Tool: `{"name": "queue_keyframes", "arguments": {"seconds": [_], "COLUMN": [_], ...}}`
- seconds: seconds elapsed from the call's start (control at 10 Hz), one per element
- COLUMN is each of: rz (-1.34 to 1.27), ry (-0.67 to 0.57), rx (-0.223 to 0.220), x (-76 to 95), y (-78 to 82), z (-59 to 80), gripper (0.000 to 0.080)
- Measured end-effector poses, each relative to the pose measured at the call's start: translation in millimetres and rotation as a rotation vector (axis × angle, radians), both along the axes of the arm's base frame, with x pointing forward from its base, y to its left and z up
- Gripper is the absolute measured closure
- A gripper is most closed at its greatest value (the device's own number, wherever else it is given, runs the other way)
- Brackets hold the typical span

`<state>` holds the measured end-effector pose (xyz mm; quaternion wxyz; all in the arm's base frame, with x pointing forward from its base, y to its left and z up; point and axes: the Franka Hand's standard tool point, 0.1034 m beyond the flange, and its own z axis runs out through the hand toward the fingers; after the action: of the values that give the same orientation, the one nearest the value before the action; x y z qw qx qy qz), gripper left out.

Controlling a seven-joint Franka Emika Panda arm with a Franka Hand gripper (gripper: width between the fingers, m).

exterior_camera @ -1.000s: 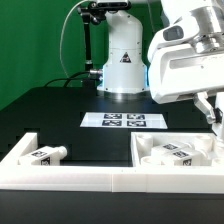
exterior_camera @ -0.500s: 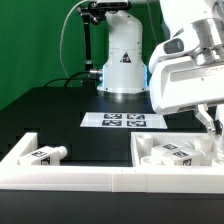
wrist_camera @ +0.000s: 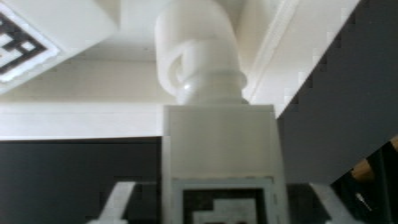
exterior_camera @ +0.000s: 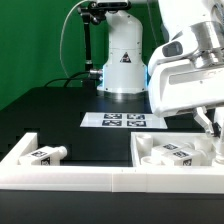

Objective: Assemble one leg

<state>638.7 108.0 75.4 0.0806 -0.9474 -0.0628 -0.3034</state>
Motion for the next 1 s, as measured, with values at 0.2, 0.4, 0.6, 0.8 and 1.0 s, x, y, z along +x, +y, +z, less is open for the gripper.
{"name": "queue_keyframes", "arguments": {"seconds": [0.2, 0.4, 0.6, 0.8, 1.0], "rz": [0.000, 0.000, 0.000, 0.000, 0.001], "ry": [0.000, 0.000, 0.002, 0.002, 0.008], "rx": [0.001, 0.001, 0.002, 0.004, 0.006], "x": [0.6, 0.8, 1.2, 3.0, 4.6], "y": [-0.1, -0.2, 0.1, -0.3, -1.1], "z": [-0.1, -0.2, -0.2, 0.7, 0.5], "gripper": [0.0518, 0.0518, 0.0518, 0.0518, 0.0518]}}
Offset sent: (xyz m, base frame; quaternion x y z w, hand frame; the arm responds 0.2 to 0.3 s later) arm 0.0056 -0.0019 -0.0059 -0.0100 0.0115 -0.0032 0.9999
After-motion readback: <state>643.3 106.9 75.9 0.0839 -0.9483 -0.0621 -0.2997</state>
